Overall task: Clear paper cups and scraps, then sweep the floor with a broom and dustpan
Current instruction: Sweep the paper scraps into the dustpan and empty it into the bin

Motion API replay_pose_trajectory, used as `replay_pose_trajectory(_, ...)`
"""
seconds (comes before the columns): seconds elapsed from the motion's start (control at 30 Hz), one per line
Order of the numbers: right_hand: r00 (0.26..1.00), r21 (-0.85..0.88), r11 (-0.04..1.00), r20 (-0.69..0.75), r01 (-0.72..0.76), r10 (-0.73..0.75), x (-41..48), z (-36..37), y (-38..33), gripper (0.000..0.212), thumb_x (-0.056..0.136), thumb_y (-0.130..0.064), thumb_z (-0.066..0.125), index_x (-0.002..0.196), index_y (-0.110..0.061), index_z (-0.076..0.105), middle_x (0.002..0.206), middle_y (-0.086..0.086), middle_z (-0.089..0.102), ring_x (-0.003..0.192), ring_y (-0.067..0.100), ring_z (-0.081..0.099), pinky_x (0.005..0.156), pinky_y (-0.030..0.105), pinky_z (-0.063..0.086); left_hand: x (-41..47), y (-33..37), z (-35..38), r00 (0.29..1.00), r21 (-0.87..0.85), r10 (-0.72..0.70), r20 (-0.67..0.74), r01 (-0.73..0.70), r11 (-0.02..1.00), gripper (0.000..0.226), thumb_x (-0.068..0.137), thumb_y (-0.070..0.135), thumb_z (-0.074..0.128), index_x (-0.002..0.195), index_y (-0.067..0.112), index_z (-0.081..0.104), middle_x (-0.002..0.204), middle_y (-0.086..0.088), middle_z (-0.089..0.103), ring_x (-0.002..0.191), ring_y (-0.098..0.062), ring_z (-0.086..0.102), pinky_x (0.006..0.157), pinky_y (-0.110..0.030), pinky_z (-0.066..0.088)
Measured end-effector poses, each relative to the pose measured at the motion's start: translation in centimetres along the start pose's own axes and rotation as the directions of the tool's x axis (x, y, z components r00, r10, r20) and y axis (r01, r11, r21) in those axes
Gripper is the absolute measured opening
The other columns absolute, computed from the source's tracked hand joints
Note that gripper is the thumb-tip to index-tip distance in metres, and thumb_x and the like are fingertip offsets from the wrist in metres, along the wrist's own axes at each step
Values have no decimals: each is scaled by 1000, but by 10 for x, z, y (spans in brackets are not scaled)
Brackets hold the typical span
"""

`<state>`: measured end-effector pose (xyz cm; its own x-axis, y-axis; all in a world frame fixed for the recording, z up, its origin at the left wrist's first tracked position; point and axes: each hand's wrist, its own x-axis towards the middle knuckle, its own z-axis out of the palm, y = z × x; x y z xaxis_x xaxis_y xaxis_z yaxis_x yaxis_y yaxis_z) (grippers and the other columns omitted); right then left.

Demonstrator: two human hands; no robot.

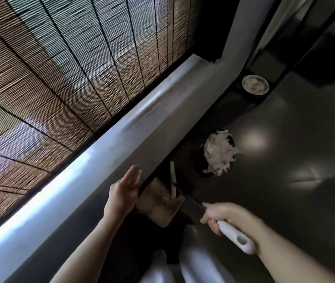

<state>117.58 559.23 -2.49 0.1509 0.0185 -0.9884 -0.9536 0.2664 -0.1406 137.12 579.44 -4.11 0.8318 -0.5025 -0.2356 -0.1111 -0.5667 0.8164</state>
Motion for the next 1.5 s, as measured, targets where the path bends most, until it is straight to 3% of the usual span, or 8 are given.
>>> replay_pose_trajectory(0.1, 995, -5, 996, -31, 95, -95, -29, 16, 15, 56, 93, -2, 52, 145, -8, 35, 40, -2, 45, 40, 7, 42, 42, 17, 36, -7, 2, -1, 999, 28, 37, 11, -38, 999, 49, 88, 24, 58, 112, 65, 51, 95, 49, 56, 96, 23, 54, 86, -8, 37)
replay_pose_trajectory(0.43, 978, 210, 968, -183, 135, -96, -44, 60, 43, 71, 94, 3, 51, 147, -38, 25, 36, -4, 37, 27, 5, 33, 30, 13, 29, -40, 4, -13, 994, -39, 97, 47, -95, 995, 44, 88, 12, 59, 122, 42, 59, 92, 44, 55, 89, 34, 45, 75, 8, 30)
replay_pose_trajectory(0.57, 976, -9, 991, -168, 135, -135, -7, 95, 51, 87, 90, 3, 54, 153, -33, 6, 40, 3, 48, 37, 11, 44, 43, 24, 40, -42, 9, -10, 991, -24, 117, 72, -115, 993, 46, 88, 11, 61, 125, 38, 60, 98, 30, 58, 94, 22, 49, 72, 9, 30)
replay_pose_trajectory(0.7, 987, 77, 991, -131, 106, -95, 8, 114, 65, 78, 84, 3, 50, 148, -36, 28, 50, 1, 49, 40, 8, 43, 47, 20, 39, -41, 16, -1, 981, 24, 166, 96, -169, 985, 39, 86, 9, 57, 107, 43, 58, 83, 19, 60, 74, 5, 53, 74, -7, 39)
replay_pose_trajectory(0.8, 986, 114, 991, -158, 69, -51, -10, 99, 72, 69, 87, 4, 50, 139, -40, 41, 39, -3, 46, 34, 6, 38, 39, 16, 33, -40, 20, 5, 990, 6, 115, 84, -116, 993, 45, 86, 8, 56, 120, 38, 60, 100, 12, 68, 96, -9, 63, 88, -24, 48)
replay_pose_trajectory(1.1, 957, 95, 980, -250, 174, -145, -36, 57, 53, 72, 90, 4, 44, 147, -38, 28, 37, -4, 44, 30, 6, 36, 33, 14, 31, -48, 13, -5, 992, 45, 125, 28, -126, 991, 44, 86, 9, 56, 95, 51, 46, 76, 15, 53, 70, -3, 45, 68, -9, 39)
replay_pose_trajectory(1.37, 984, -265, 960, -128, 86, -123, 20, 97, 45, 90, 81, 5, 48, 154, -27, 6, 91, 17, 56, 70, 25, 52, 74, 34, 45, -37, 11, -1, 994, 71, 96, 47, -99, 993, 57, 84, 7, 55, 109, 58, 47, 80, 44, 54, 81, 1, 58, 78, -19, 47)
replay_pose_trajectory(1.5, 996, -123, 992, -86, 4, -14, 1, 99, 71, 85, 84, 6, 42, 151, -40, 17, 52, 4, 51, 36, 9, 41, 40, 17, 39, -40, 14, -3, 996, 23, 78, 44, -79, 997, 56, 85, 6, 56, 128, 42, 53, 100, 32, 56, 95, 12, 52, 81, -2, 38)
